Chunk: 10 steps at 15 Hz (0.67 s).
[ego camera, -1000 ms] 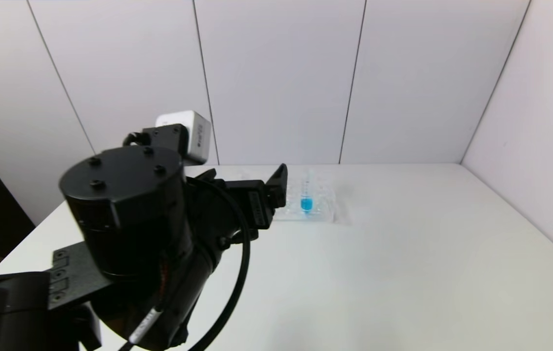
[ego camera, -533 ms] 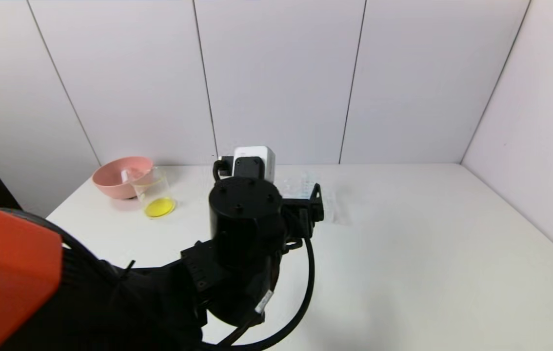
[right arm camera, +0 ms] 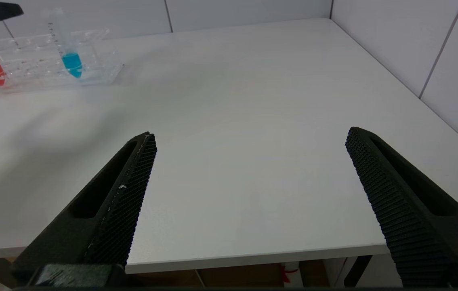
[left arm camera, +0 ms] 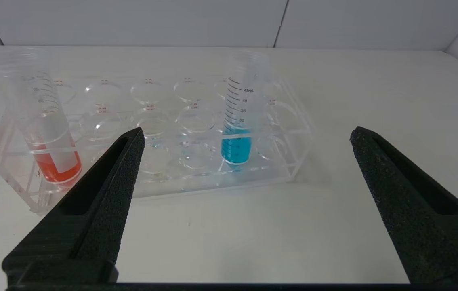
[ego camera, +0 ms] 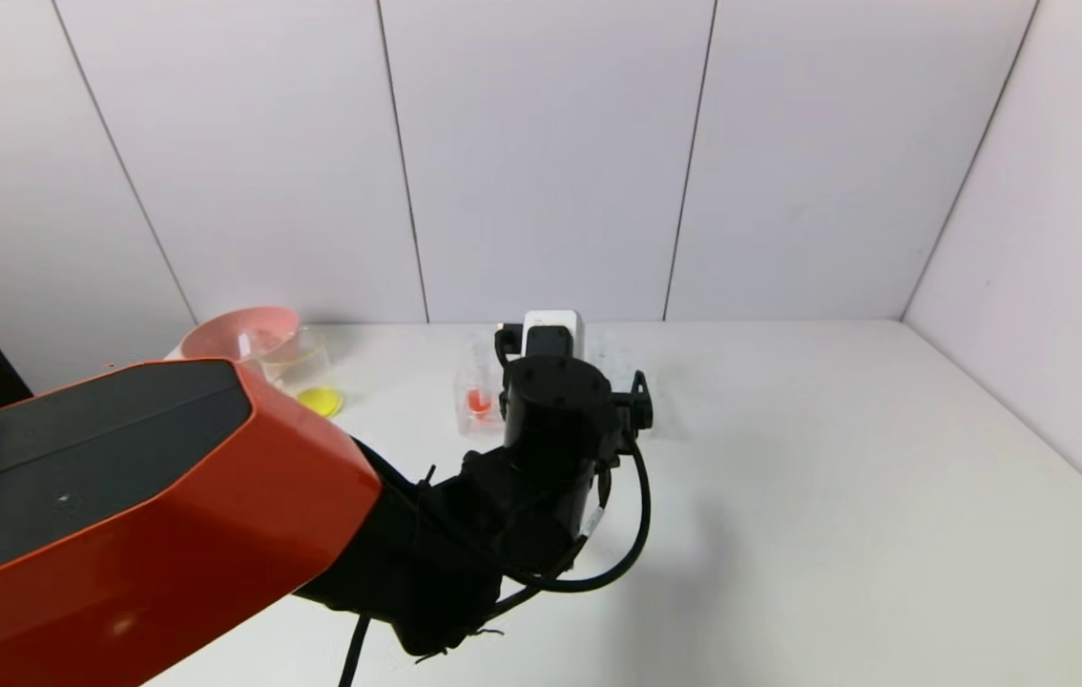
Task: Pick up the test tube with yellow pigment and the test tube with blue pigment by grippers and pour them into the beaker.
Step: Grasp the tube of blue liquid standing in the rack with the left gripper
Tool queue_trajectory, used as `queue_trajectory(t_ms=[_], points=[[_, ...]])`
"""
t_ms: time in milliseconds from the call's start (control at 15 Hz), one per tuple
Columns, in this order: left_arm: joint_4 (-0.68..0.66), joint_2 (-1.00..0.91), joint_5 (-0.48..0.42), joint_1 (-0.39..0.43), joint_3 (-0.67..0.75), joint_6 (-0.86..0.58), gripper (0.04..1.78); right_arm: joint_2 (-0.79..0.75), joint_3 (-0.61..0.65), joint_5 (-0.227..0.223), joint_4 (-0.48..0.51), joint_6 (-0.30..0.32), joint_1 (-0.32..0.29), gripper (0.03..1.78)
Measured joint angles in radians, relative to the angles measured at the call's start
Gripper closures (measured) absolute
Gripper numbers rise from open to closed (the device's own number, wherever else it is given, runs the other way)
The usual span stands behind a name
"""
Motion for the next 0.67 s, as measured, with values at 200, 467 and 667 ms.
queue_trajectory(t_ms=[200,467,667], points=[[0.003,0.067,-0.032,0.03,-0.069,0.001,0.04,0.0,0.0,0.0,0.0,0.0,0.0,0.1],[0.002,0.143,-0.042,0.044,-0.131,0.036,0.04,0.0,0.0,0.0,0.0,0.0,0.0,0.1],[0.001,0.19,-0.049,0.06,-0.185,0.059,0.04,0.0,0.0,0.0,0.0,0.0,0.0,0.1]])
